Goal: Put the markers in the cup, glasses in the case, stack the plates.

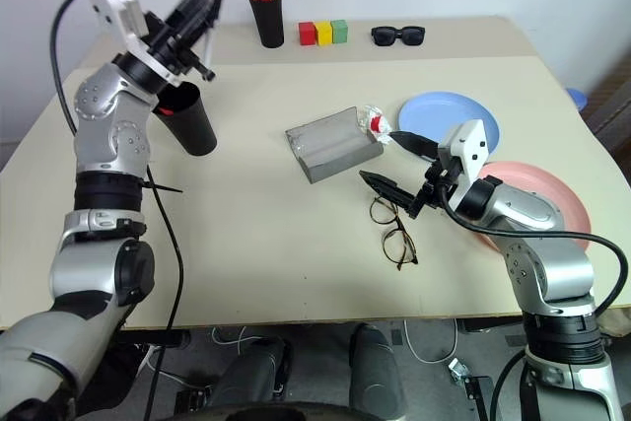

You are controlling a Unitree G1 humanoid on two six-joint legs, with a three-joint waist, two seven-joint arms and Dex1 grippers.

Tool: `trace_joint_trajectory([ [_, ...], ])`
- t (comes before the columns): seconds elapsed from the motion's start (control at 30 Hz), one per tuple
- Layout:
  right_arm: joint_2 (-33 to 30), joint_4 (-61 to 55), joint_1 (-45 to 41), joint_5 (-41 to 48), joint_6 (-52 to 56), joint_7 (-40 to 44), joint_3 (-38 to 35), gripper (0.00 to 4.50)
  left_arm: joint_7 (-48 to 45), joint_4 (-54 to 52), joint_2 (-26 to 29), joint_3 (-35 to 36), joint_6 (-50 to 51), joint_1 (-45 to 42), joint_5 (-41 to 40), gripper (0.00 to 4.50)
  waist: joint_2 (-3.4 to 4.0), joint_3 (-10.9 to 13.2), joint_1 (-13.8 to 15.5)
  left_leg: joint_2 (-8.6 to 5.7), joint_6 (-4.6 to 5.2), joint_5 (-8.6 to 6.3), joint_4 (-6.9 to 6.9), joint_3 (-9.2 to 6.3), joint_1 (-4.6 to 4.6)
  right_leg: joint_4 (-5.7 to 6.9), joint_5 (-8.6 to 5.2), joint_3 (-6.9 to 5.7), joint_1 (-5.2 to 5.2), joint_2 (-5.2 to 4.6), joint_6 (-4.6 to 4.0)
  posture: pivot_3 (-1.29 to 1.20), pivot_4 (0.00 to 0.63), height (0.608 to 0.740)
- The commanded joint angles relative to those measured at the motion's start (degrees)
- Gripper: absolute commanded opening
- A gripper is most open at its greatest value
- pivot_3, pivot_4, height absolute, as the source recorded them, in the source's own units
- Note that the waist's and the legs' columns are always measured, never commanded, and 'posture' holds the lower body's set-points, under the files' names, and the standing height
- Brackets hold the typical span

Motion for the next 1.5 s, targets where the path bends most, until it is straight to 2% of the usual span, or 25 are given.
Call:
trace_joint_trajectory([
  [0.03, 0.4, -1.2, -1.1, 0.4, -0.9, 0.0, -0.5, 4.47, 3.1, 7.4, 1.8, 4.0, -11.1, -3.3, 0.0, 0.09, 0.0, 0.0, -0.1, 0.0, 0.0, 0.0, 0.0, 0.0, 0.0, 0.0, 0.0, 0.0, 0.0, 0.0, 0.0, 0.0, 0.15, 0.74],
  [0.23, 0.3, -2.0, -0.6, 0.9, -0.2, 0.0, -0.7, 4.47, 3.5, 19.7, 3.1, 6.0, -22.3, -5.2, 0.3, 0.09, -0.01, 0.0, 0.0, -0.02, 0.0, 0.0, 0.02, 0.0, -0.01, 0.0, 0.01, 0.0, 0.0, 0.0, 0.01, 0.0, 0.15, 0.74],
  [0.57, -0.5, -3.4, 0.2, 1.4, 0.7, -0.2, -1.5, 4.47, -3.4, 29.0, 2.6, 10.2, -26.3, -3.0, -3.8, 0.09, -0.02, 0.0, -0.1, -0.05, 0.01, 0.0, 0.06, -0.01, -0.02, 0.02, 0.03, 0.0, 0.01, -0.01, 0.06, 0.0, 0.15, 0.74],
  [1.47, -1.3, -4.7, 0.6, 1.6, 2.2, -0.9, -2.4, 4.47, 1.2, 34.6, 2.4, 11.0, -28.2, 0.4, -1.5, 0.09, -0.02, 0.0, -0.1, -0.05, 0.01, 0.0, 0.06, -0.02, -0.01, 0.04, 0.04, -0.01, 0.02, -0.01, 0.06, 0.0, 0.15, 0.74],
  [1.5, -1.2, -4.7, 0.6, 1.5, 2.1, -0.9, -2.3, 4.47, 1.1, 34.6, 2.4, 11.1, -28.0, 0.4, -1.7, 0.5, -0.02, 0.0, -0.1, -0.05, 0.01, 0.0, 0.06, -0.02, -0.01, 0.04, 0.04, -0.01, 0.02, -0.01, 0.06, 0.0, 0.15, 0.74],
])
